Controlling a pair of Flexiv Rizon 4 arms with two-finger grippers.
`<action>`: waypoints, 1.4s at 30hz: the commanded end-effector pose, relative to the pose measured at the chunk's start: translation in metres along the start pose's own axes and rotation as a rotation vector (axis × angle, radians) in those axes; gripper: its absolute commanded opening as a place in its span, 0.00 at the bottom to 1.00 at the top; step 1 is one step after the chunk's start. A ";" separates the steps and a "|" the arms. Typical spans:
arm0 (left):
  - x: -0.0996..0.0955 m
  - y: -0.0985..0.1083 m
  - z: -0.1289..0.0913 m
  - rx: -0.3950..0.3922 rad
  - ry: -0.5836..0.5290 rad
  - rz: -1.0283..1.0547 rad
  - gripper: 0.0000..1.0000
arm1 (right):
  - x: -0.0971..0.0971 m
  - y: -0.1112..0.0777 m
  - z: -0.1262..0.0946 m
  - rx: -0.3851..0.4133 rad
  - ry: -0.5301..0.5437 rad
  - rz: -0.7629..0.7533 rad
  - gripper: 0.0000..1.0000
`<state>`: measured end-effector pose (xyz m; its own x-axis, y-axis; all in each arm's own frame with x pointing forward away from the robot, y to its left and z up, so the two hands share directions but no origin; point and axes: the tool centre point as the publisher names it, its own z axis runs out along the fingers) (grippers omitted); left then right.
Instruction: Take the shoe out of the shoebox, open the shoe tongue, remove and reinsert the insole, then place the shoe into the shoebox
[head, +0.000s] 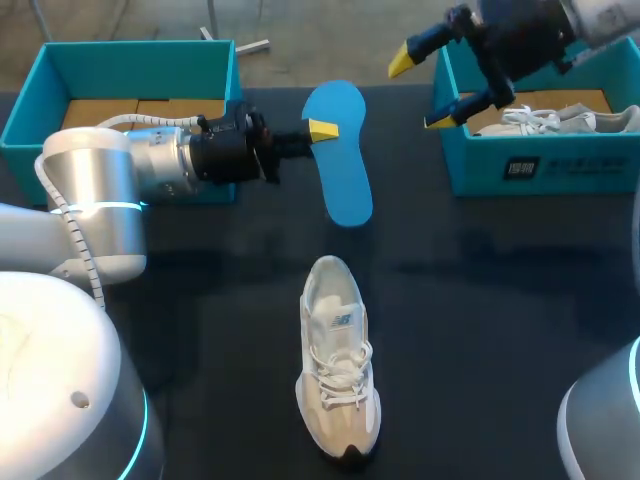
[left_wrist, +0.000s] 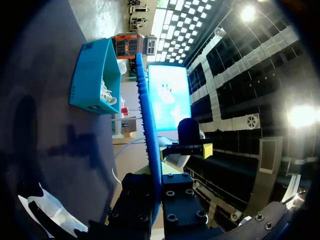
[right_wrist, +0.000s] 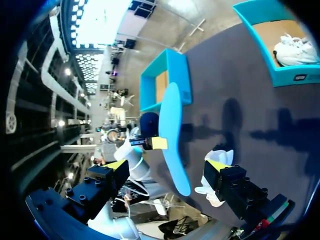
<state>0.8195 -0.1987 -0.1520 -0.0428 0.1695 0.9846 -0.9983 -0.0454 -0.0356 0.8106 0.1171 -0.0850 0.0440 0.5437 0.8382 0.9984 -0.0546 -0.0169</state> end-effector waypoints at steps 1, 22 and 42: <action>0.000 0.001 -0.001 0.000 -0.002 -0.001 0.00 | -0.005 -0.002 0.004 -0.006 0.157 0.002 1.00; 0.000 0.001 -0.001 0.000 -0.002 -0.001 0.00 | -0.019 -0.007 0.019 -0.015 0.305 -0.020 1.00; 0.021 0.007 -0.013 -0.021 0.062 0.581 0.00 | -0.020 -0.007 0.021 -0.019 0.341 -0.007 1.00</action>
<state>0.8147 -0.1859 -0.1356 -0.3888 0.2262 0.8931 -0.9210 -0.0699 -0.3833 0.8017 0.1225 -0.1126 0.0184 0.2305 0.9729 0.9976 -0.0694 -0.0024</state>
